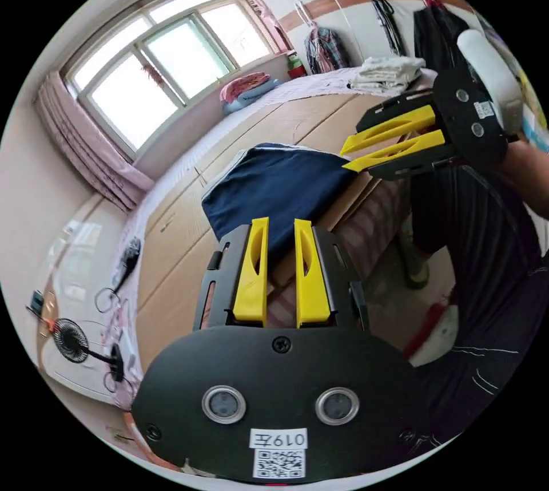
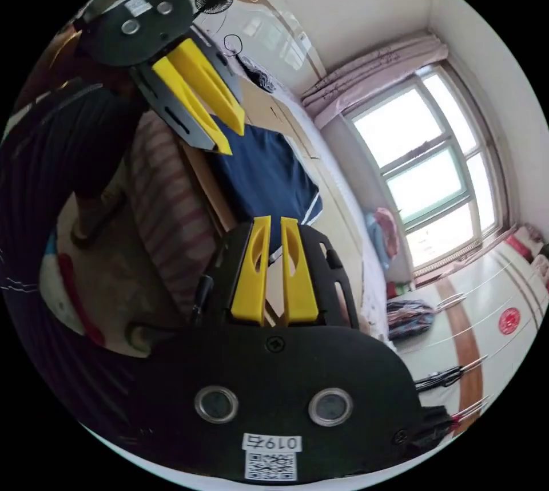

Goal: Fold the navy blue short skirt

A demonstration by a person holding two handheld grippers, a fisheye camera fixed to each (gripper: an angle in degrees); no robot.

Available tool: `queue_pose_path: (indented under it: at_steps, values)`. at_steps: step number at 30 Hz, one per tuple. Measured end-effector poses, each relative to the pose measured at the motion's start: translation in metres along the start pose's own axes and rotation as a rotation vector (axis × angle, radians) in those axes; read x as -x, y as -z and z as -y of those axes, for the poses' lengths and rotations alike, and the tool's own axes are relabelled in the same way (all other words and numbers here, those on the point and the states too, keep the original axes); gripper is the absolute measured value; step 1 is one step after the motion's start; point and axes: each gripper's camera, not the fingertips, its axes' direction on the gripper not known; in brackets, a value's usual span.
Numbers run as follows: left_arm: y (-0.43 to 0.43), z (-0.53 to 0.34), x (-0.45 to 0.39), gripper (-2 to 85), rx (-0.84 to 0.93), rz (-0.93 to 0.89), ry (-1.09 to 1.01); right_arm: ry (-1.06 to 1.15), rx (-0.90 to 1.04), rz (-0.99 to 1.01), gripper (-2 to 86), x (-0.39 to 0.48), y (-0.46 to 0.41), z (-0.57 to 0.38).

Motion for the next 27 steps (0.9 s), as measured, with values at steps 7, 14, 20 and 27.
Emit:
queue_pose_path:
  at_steps: [7, 14, 20, 27]
  values:
    - [0.034, 0.042, -0.061, 4.9, -0.007, 0.076, -0.164, 0.163, 0.029, -0.006, 6.0, 0.139, 0.006, 0.007]
    - [0.068, 0.078, -0.08, 2.4, 0.003, 0.069, -0.251, 0.234, 0.033, 0.015, 5.8, 0.218, -0.003, -0.004]
    - [0.099, 0.102, -0.093, 1.5, -0.032, 0.035, -0.299, 0.208, 0.025, 0.023, 3.9, 0.257, -0.006, -0.021]
    - [0.124, 0.134, -0.105, 1.4, -0.036, 0.074, -0.327, 0.184, 0.006, 0.01, -0.4, 0.29, -0.004, -0.042]
